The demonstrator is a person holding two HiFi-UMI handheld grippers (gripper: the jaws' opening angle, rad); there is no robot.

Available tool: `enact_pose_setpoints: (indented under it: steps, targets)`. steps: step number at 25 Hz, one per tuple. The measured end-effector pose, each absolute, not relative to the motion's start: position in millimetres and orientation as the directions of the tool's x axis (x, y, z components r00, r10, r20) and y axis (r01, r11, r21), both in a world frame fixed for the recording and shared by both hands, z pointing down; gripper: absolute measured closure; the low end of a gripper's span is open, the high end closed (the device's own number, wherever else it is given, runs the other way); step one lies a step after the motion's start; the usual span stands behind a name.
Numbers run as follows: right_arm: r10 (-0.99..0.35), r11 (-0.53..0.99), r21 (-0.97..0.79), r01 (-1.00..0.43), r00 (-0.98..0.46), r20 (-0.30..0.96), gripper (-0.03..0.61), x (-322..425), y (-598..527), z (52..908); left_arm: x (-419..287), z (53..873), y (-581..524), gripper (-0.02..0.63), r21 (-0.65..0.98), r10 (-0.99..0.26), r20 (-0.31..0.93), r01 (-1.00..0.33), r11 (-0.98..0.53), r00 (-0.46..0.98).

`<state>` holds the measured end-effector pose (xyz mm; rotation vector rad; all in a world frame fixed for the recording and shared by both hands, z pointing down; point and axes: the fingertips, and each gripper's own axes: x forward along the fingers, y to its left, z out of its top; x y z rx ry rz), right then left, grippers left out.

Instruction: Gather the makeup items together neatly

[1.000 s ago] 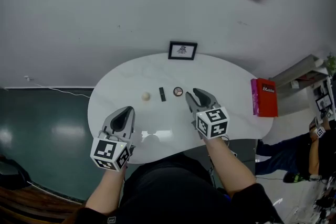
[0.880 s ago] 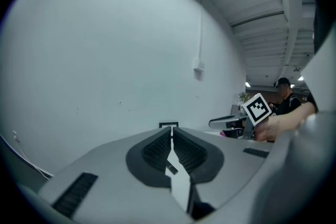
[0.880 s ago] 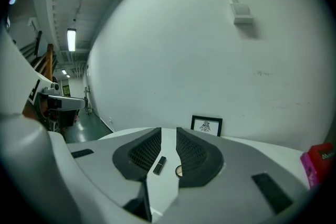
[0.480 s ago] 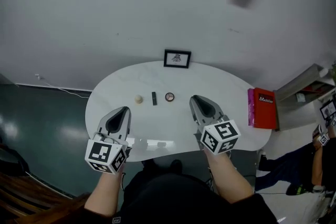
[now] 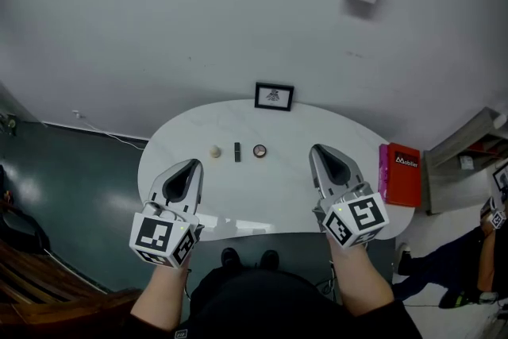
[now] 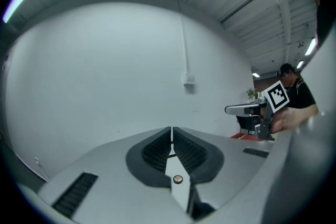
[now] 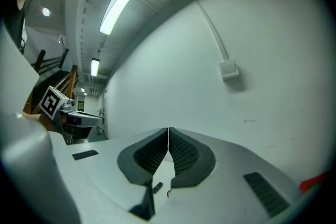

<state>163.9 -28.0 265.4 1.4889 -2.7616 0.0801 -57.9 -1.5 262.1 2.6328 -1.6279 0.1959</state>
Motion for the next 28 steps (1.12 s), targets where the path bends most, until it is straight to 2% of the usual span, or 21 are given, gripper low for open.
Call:
enact_pose_setpoints:
  steps: [13, 17, 28]
  targets:
    - [-0.865, 0.497, -0.028, -0.867, -0.493, -0.087, 0.543, 146, -16, 214, -98, 240, 2, 0.591, -0.007, -0.897, 0.077, -0.9, -0.436, 0.435]
    - [-0.873, 0.485, -0.034, -0.874, -0.482, -0.077, 0.545, 143, -20, 221, -103, 245, -8, 0.591, -0.032, -0.896, 0.085, -0.898, -0.439, 0.435]
    - [-0.873, 0.486, -0.03, -0.873, -0.484, -0.054, 0.545, 132, -28, 231, -110, 257, -10, 0.591, 0.027, -0.892, 0.097, -0.898, -0.44, 0.44]
